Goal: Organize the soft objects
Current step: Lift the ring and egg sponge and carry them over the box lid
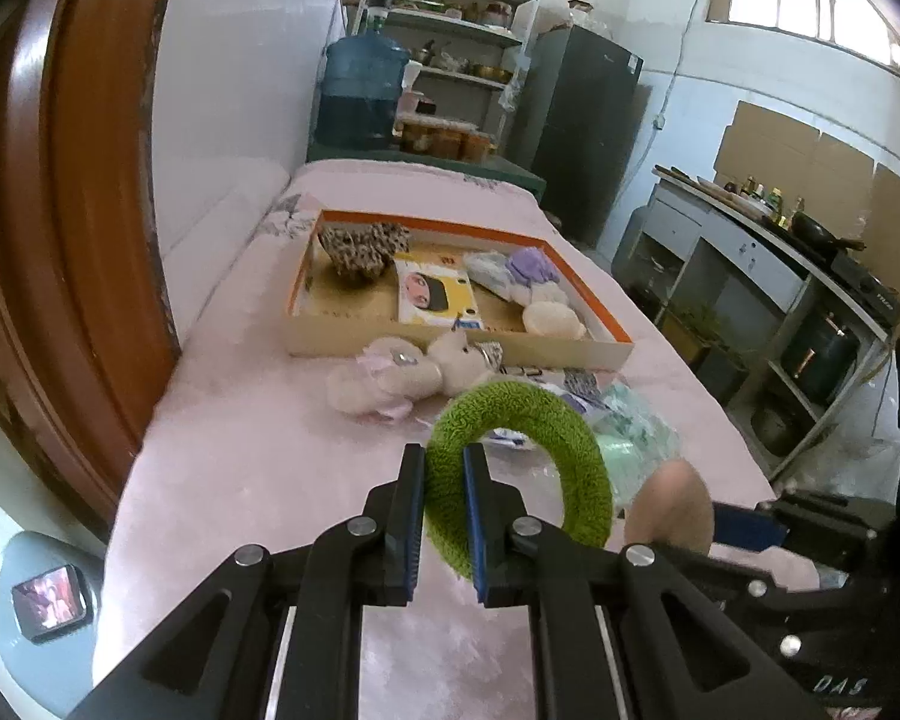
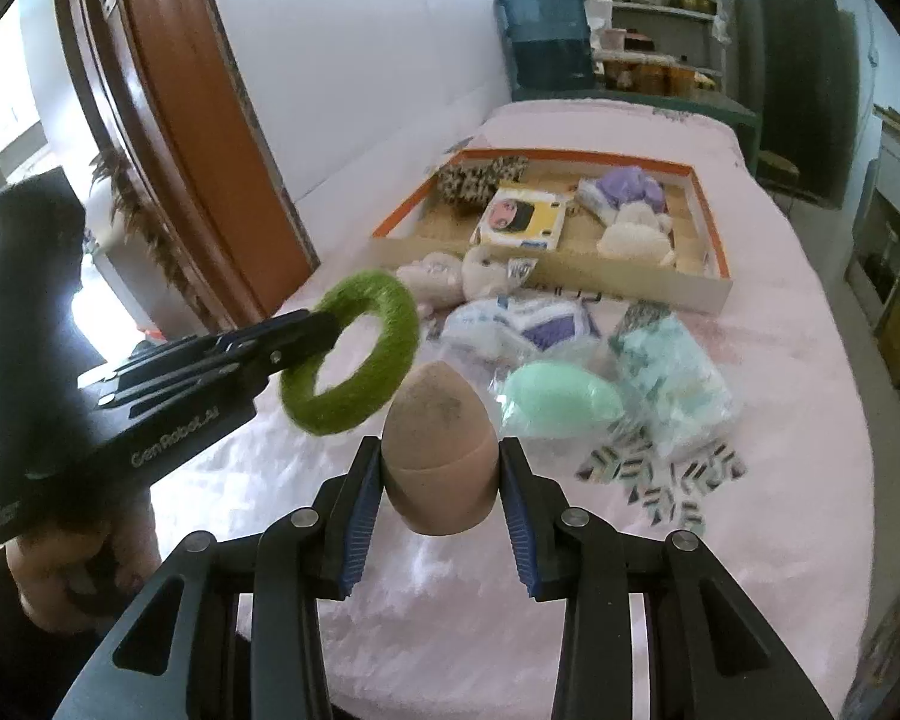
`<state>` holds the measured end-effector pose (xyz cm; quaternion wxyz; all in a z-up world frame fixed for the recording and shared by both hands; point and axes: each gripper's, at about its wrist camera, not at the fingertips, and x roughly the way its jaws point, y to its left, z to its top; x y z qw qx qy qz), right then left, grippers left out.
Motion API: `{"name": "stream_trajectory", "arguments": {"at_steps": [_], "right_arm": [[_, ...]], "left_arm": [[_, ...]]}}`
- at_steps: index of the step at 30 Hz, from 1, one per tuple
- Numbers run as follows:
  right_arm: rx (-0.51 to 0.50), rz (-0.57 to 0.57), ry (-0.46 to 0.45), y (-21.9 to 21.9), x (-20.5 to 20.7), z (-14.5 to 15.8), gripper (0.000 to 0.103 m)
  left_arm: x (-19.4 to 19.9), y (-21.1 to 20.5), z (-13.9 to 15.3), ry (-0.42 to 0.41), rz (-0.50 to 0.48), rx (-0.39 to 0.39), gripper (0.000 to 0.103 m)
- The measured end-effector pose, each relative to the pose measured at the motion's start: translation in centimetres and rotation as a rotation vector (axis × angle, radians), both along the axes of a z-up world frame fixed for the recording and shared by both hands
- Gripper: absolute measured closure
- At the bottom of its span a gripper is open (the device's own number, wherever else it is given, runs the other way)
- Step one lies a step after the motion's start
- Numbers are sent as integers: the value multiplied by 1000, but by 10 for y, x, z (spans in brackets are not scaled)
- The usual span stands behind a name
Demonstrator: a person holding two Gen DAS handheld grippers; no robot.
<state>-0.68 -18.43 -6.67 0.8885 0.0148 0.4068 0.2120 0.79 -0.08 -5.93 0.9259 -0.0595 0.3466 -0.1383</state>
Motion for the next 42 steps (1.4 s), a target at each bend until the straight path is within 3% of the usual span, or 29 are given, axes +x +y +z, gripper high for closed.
{"name": "stream_trajectory", "arguments": {"at_steps": [15, 42], "right_arm": [[9, -17, -58, -1, 29, 22, 63], [56, -27, -63, 1, 100, 38, 63]], "left_arm": [[20, 0, 17, -35, 11, -10, 90], [86, -7, 43, -79, 34, 4, 90]]}}
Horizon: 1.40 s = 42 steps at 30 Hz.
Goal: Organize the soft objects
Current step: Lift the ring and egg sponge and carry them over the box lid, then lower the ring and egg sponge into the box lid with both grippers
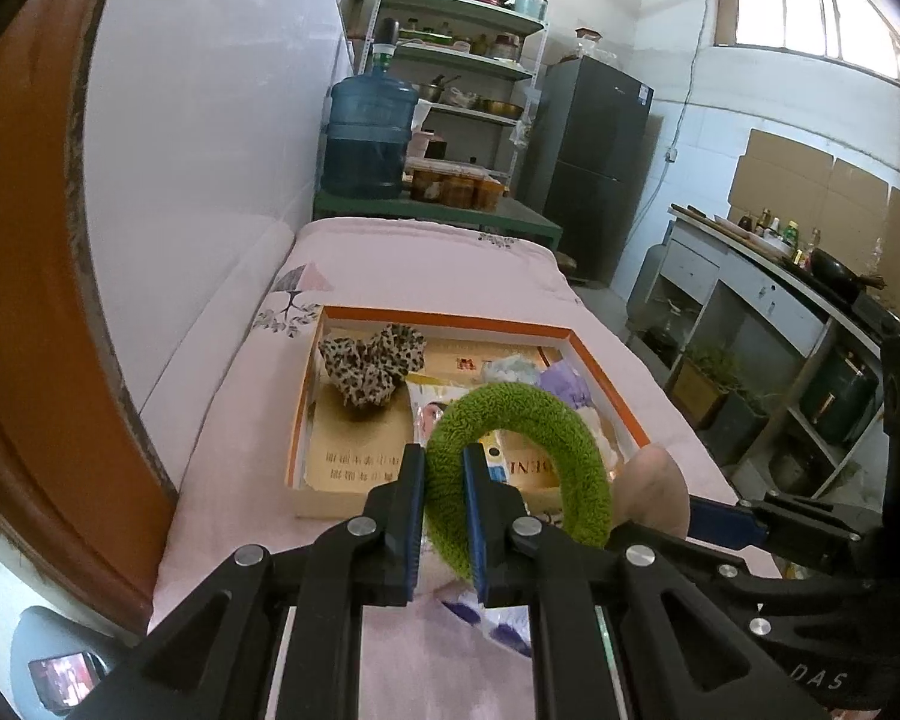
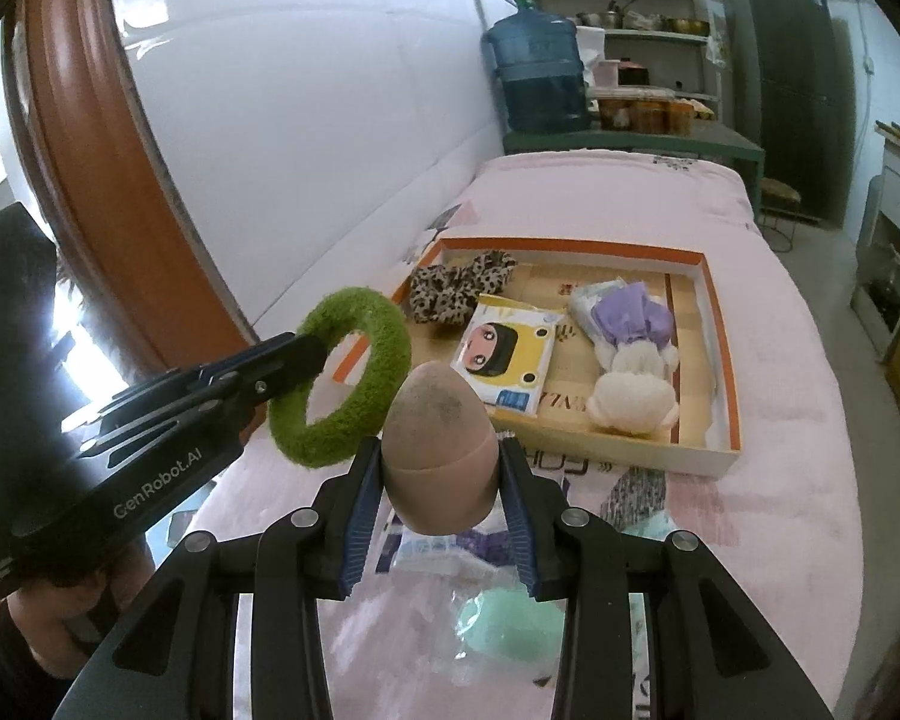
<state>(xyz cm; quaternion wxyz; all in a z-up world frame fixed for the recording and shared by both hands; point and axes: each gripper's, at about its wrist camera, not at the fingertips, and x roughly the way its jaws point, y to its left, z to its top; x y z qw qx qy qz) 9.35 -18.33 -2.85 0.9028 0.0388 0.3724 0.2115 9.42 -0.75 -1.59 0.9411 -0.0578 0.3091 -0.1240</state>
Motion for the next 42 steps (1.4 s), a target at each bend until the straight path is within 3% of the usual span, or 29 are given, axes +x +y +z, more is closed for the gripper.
{"name": "stream_trajectory", "arguments": {"at_steps": [28, 42], "right_arm": [[12, -53, 28, -22, 77, -16, 63], [5, -37, 56, -12, 119, -34, 63]], "left_arm": [[79, -4, -14, 46, 20, 18, 90], [111, 1, -35, 84, 70, 79, 90]]}}
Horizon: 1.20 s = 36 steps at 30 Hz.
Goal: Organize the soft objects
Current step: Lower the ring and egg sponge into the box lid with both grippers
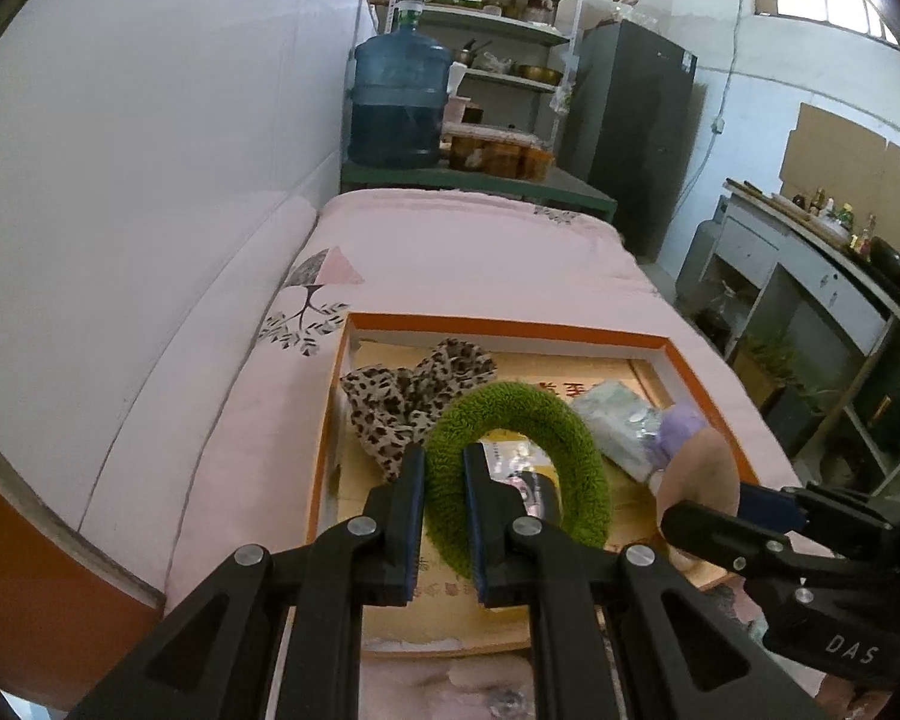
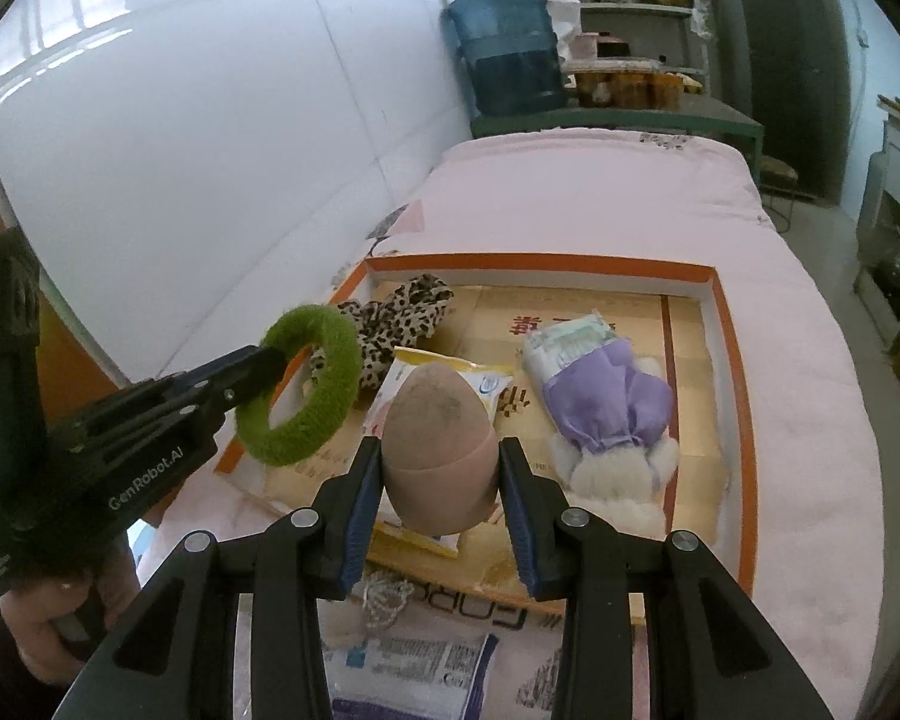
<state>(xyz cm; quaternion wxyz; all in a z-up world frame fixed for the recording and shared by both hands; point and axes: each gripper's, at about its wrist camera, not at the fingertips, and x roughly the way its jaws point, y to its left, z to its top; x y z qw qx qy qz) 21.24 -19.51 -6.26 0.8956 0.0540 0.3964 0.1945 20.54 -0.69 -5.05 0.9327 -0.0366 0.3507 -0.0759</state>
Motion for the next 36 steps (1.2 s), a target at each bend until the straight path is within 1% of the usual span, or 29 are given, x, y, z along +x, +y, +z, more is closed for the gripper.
{"name": "stream_trajectory", "arguments": {"at_steps": [9, 18, 26, 36], "right_arm": [[-8, 15, 21, 4, 17, -13, 63], [-14, 24, 48, 5, 27, -27, 63], [-22, 30, 70, 8, 32, -36, 63], [-22, 30, 83, 9, 34, -41, 63]], "left_arm": [[17, -1, -14, 26, 17, 28, 90], [24, -3, -27, 46, 22, 58, 90], [26, -5, -32, 57, 20, 67, 90], [29, -7, -38, 72, 13, 60, 90]]}}
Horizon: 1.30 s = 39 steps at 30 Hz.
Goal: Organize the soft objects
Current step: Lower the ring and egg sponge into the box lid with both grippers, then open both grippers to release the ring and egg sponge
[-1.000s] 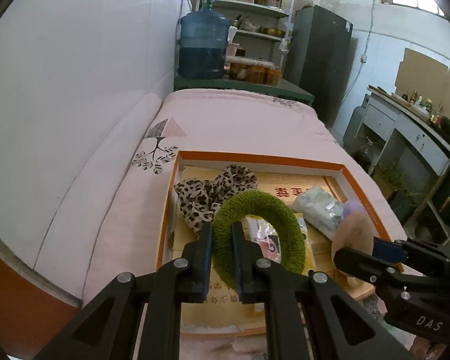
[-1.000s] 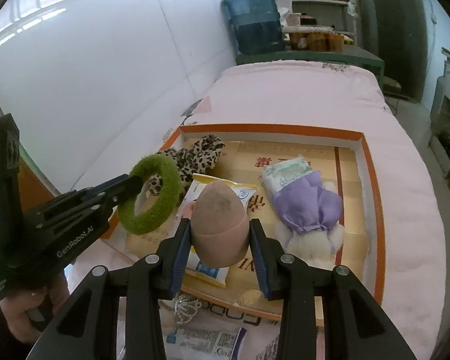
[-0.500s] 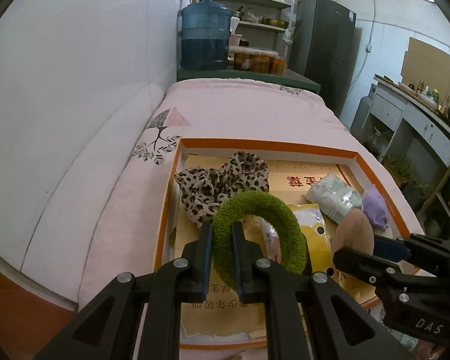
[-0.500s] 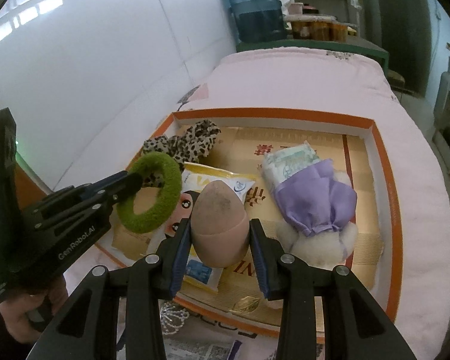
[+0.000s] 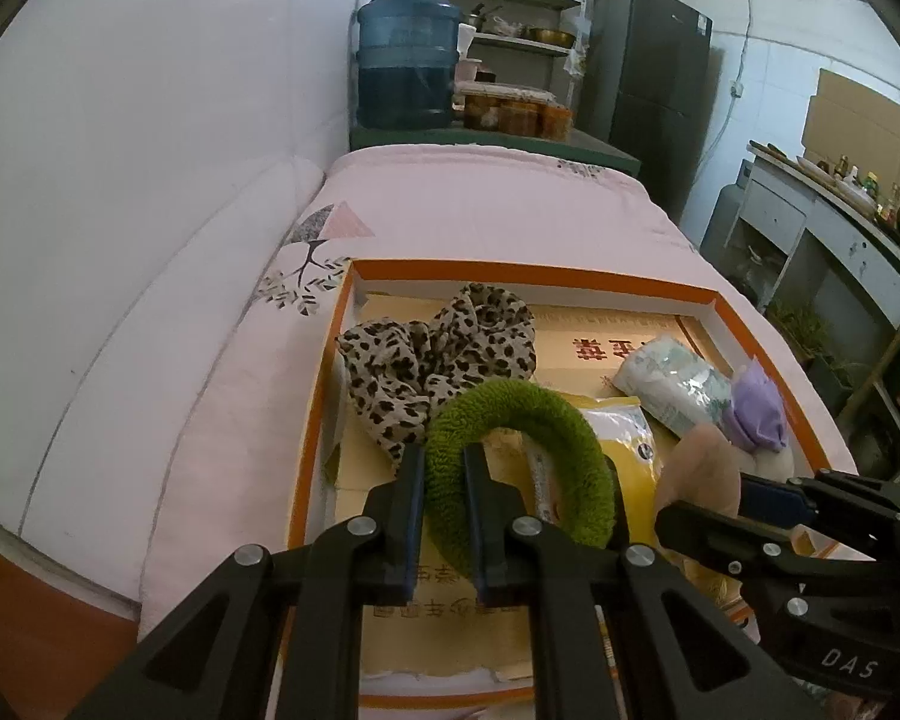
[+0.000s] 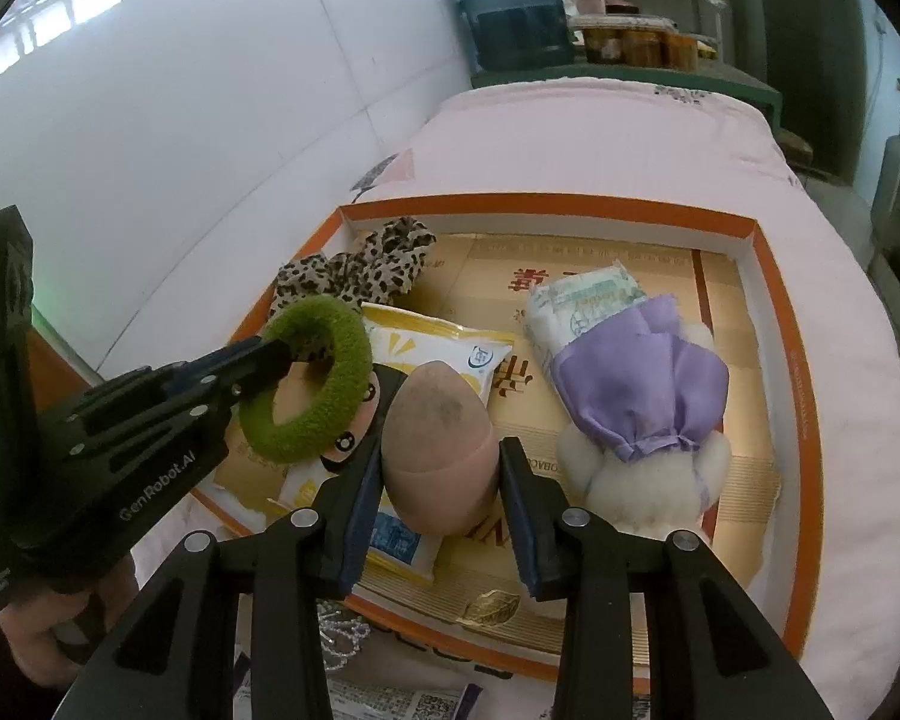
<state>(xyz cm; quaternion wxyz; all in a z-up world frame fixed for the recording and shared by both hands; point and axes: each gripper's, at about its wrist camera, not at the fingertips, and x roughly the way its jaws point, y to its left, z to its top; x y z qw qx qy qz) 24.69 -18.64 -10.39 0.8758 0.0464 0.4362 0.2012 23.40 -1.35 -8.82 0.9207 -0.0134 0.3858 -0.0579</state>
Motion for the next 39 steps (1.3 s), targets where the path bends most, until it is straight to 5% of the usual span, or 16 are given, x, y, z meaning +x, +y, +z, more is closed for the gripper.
{"name": "stream_trajectory", "arguments": {"at_steps": [14, 22, 39], "right_arm": [[11, -4, 16, 0, 0, -4, 62], [2, -10, 0, -1, -4, 1, 57], [17, -33, -49, -10, -22, 28, 53]], "left_arm": [[3, 3, -5, 20, 6, -38, 89], [-2, 4, 0, -1, 14, -46, 57], [-17, 8, 20, -45, 28, -51, 57]]}}
